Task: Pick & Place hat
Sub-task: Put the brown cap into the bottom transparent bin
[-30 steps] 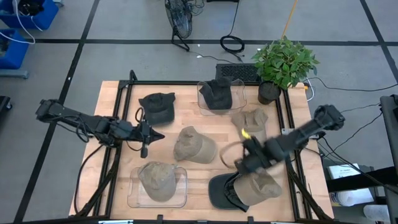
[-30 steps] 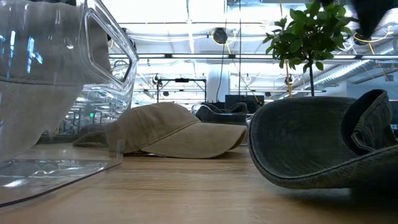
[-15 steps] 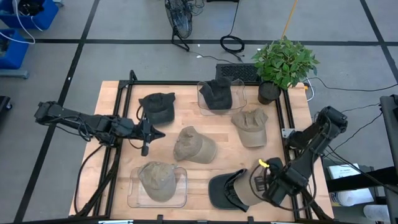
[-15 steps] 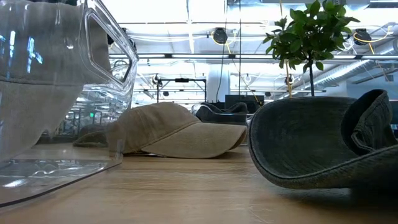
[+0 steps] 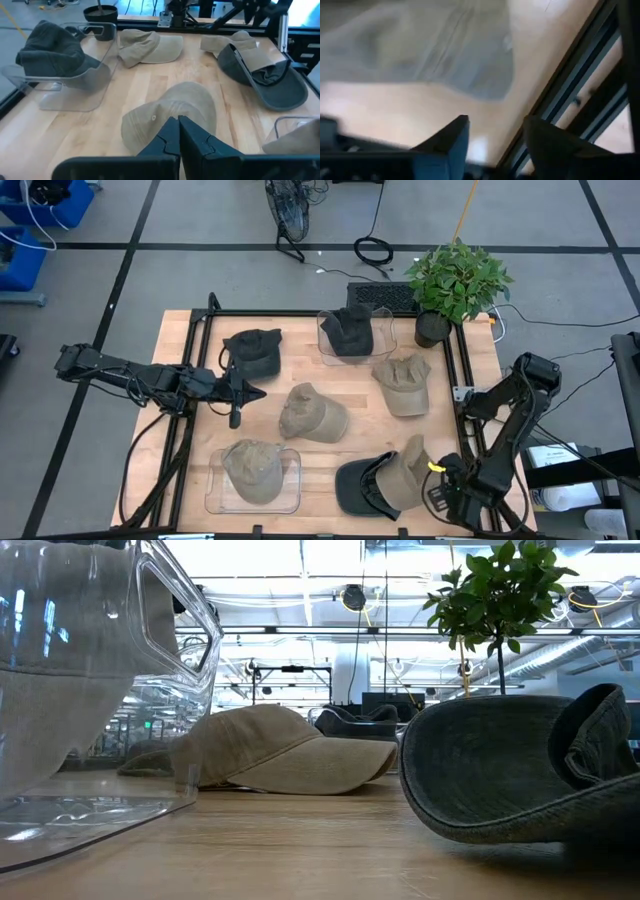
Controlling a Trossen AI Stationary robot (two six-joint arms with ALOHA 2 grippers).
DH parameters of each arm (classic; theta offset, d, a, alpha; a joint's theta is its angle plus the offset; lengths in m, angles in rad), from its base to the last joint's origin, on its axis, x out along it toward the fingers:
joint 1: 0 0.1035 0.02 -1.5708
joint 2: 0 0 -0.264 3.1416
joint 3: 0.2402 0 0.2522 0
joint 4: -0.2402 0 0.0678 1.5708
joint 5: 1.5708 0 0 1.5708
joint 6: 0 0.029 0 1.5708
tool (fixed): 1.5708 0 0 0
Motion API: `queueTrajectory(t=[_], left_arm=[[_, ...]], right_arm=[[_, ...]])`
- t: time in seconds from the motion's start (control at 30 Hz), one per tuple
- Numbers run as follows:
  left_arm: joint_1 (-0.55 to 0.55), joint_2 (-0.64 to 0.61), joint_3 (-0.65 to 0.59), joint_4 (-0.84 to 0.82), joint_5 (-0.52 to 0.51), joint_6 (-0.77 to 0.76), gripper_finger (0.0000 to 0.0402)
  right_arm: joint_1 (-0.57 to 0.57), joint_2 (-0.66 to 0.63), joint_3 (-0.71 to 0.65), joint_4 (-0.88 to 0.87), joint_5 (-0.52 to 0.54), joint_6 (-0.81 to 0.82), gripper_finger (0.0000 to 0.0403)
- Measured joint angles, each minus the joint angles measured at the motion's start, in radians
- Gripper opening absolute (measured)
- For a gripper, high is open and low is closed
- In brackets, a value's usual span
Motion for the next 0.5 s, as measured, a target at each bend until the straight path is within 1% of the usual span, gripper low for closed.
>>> queueTrajectory(t=[0.13, 0.3, 0.4, 0.5], left_arm=[[0.0, 0.0, 0.0, 0.0, -0.01, -0.049, 0.001], [0.0, 0.0, 0.0, 0.0, -0.037, -0.104, 0.0005], [0.0, 0.0, 0.0, 0.0, -0.053, -0.121, 0.001], [0.0, 0.0, 0.0, 0.0, -0.054, -0.153, 0.0004]], right_arm=[[0.036, -0.003, -0.054, 0.04, 0.092, -0.015, 0.0227], [0.061, -0.018, -0.087, 0.068, 0.194, -0.048, 0.0276], [0.066, -0.043, -0.116, 0.122, 0.269, -0.083, 0.0297], [0.063, -0.061, -0.159, 0.21, 0.346, -0.121, 0.0306]])
